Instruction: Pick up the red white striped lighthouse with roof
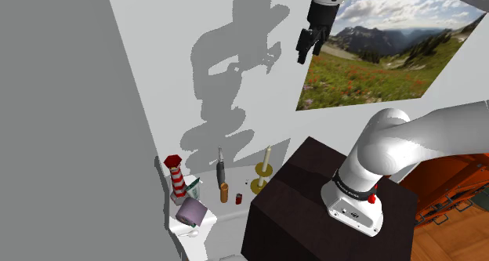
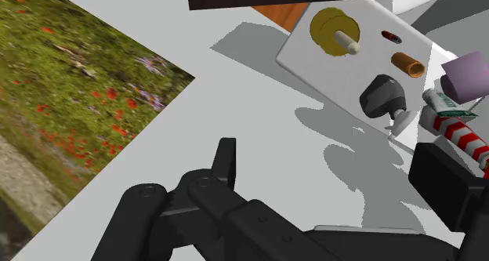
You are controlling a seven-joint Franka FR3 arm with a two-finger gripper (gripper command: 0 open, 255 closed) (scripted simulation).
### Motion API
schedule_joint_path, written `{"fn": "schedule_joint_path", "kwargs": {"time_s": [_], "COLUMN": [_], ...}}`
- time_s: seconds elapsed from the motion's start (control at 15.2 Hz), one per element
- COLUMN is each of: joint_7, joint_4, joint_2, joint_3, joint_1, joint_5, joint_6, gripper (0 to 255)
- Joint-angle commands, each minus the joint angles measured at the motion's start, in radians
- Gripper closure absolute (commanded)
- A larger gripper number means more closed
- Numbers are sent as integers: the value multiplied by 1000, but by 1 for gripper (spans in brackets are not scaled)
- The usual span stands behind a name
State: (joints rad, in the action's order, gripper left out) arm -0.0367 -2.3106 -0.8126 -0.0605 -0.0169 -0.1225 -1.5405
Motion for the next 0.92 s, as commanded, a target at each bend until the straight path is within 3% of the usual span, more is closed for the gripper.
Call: {"fn": "schedule_joint_path", "kwargs": {"time_s": [0.0,0.86], "joint_7": [0,-241], "joint_4": [0,-173], "joint_2": [0,169], "joint_3": [0,234], "joint_1": [0,-72], "joint_5": [0,46], "joint_6": [0,-383], "gripper": [0,0]}}
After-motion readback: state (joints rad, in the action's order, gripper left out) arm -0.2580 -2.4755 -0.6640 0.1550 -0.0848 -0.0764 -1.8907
